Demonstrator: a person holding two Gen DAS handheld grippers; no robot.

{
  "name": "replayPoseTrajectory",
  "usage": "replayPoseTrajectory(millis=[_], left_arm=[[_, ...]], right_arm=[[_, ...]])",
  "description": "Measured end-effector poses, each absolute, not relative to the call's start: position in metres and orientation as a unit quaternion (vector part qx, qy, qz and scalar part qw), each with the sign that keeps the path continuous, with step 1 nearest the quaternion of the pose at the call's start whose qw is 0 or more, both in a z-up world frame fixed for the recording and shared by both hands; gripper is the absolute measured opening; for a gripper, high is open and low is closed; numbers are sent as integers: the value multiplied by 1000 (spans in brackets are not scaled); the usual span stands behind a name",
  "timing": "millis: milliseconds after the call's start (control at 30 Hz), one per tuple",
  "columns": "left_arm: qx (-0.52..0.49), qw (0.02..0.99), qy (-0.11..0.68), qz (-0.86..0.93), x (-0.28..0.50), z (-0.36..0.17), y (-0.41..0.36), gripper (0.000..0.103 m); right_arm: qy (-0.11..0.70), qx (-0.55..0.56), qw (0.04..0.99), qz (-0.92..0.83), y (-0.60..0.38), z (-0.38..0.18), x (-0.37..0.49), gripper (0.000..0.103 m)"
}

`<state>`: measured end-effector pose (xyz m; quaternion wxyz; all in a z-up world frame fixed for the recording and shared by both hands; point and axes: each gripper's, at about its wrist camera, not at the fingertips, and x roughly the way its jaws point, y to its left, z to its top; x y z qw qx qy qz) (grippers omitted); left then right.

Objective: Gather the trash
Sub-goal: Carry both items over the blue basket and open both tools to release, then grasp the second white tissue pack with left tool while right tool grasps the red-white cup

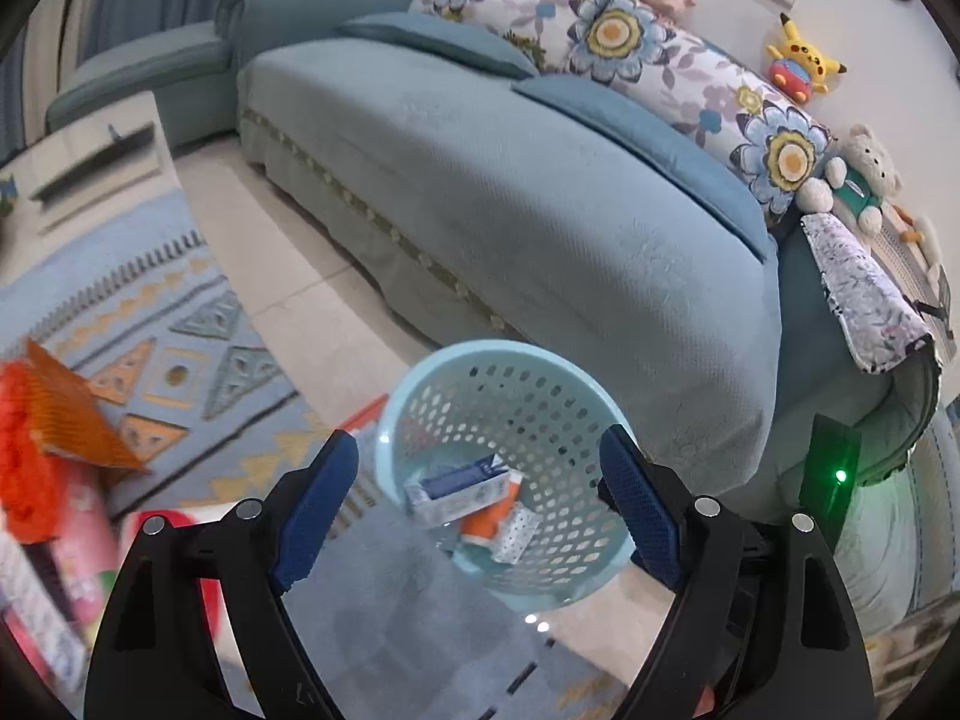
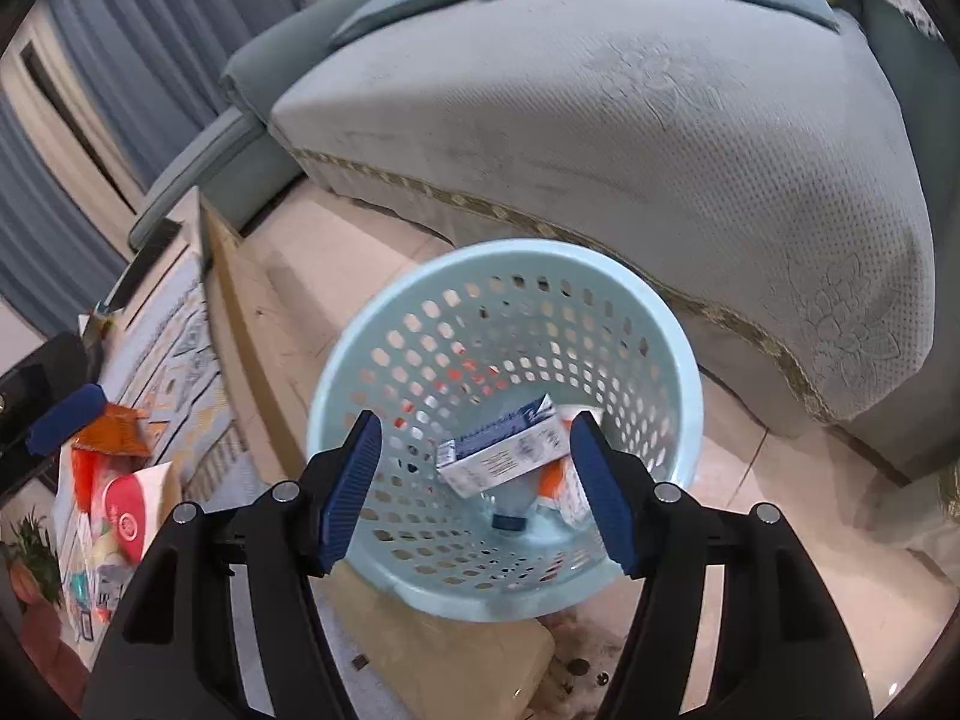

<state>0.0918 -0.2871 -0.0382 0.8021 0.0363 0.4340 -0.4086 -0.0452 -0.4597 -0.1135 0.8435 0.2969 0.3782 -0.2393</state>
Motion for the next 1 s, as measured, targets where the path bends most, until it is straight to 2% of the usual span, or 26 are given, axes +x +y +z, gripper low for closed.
replayPoseTrajectory(millis=[267, 467, 667, 1000], left_arm=[[-1, 864, 374, -338, 79, 16, -195, 81], [-60, 900, 362, -236, 90, 26, -118, 81], [-42, 922, 380, -64, 121, -6, -58, 81], [-107, 870, 479, -46, 160, -75, -23, 81]], right_arm=[[326, 261, 890, -185, -414, -69, -44, 62], [304, 207, 919, -142, -369, -45, -38, 62], [319, 187, 923, -107, -334, -42, -18, 62], [351, 117, 927, -57, -279, -52, 27, 62]])
